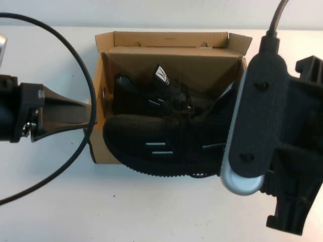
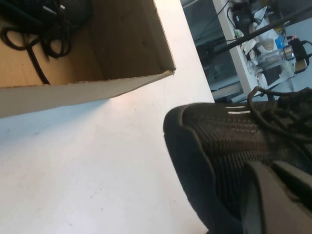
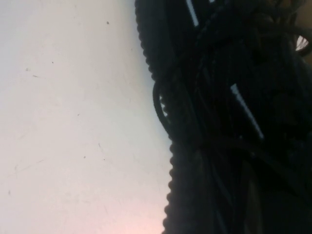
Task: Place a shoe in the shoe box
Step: Hand over the shoe
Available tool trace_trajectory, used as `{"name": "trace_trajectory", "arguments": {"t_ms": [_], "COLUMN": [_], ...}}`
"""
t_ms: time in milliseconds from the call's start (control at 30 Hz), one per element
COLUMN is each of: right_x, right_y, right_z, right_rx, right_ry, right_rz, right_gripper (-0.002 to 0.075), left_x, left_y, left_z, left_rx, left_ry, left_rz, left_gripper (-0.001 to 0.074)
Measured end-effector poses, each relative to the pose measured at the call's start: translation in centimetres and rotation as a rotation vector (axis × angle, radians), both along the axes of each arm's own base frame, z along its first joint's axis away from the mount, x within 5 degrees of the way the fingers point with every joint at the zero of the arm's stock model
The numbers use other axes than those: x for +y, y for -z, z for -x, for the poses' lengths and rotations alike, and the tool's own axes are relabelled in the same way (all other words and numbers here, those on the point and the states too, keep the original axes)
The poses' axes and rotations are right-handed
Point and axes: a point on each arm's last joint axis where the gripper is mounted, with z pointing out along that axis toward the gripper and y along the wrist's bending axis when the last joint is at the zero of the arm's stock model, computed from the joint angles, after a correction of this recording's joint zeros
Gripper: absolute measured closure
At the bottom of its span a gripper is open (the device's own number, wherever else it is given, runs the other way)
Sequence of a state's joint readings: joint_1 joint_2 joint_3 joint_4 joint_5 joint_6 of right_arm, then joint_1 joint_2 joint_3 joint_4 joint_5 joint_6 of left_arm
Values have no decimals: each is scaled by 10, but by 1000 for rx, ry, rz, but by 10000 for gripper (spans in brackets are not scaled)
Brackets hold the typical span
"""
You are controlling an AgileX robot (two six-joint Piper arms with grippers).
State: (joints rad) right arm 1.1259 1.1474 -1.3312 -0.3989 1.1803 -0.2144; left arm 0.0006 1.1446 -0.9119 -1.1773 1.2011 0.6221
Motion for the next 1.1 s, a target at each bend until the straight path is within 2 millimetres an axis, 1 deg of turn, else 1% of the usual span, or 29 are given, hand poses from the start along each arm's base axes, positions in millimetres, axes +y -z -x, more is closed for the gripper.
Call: {"name": "trace_trajectory", "arguments": {"t_ms": [67,100,133,167,233,300,367,400,433,500,633,800,900,1000,1100], "right_x": [1,2,2,3,3,3,3,3,3,4,6,9,10,13,15], "right_y": [1,1,1,1,1,0,0,0,0,-1,-3,-5,-6,-8,-9], "right_z": [0,-1,-1,-1,-1,-2,-3,-3,-3,-4,-4,-5,-5,-6,-6], "right_rx": [2,1,-1,0,-5,-16,-23,-29,-33,-40,-55,-73,-82,-100,-110], "right_ry": [-2,-4,-5,-5,-6,-3,-1,-1,-2,-8,-18,-32,-39,-51,-61], "right_rz": [2,0,-2,0,-4,0,3,2,-1,-11,-37,-63,-79,-107,-131], "right_gripper": [733,733,733,733,734,733,734,733,733,734,734,734,733,733,733], "left_x": [0,0,0,0,0,0,0,0,0,0,-1,-3,-4,-10,-17], "left_y": [0,1,2,2,3,4,5,5,5,6,8,8,11,16,15], "left_z": [0,-1,-1,-2,-2,-3,-4,-4,-4,-5,-10,-18,-24,-28,-27], "left_rx": [-12,-11,-10,-8,0,30,64,77,85,100,126,159,187,210,219], "left_ry": [9,10,13,13,11,-2,-16,-22,-25,-30,-36,-50,-57,-40,-14], "left_rz": [-7,-9,-11,-15,-15,-6,4,8,11,14,41,126,160,165,183], "left_gripper": [734,720,694,649,518,318,171,125,96,69,66,66,65,65,65]}}
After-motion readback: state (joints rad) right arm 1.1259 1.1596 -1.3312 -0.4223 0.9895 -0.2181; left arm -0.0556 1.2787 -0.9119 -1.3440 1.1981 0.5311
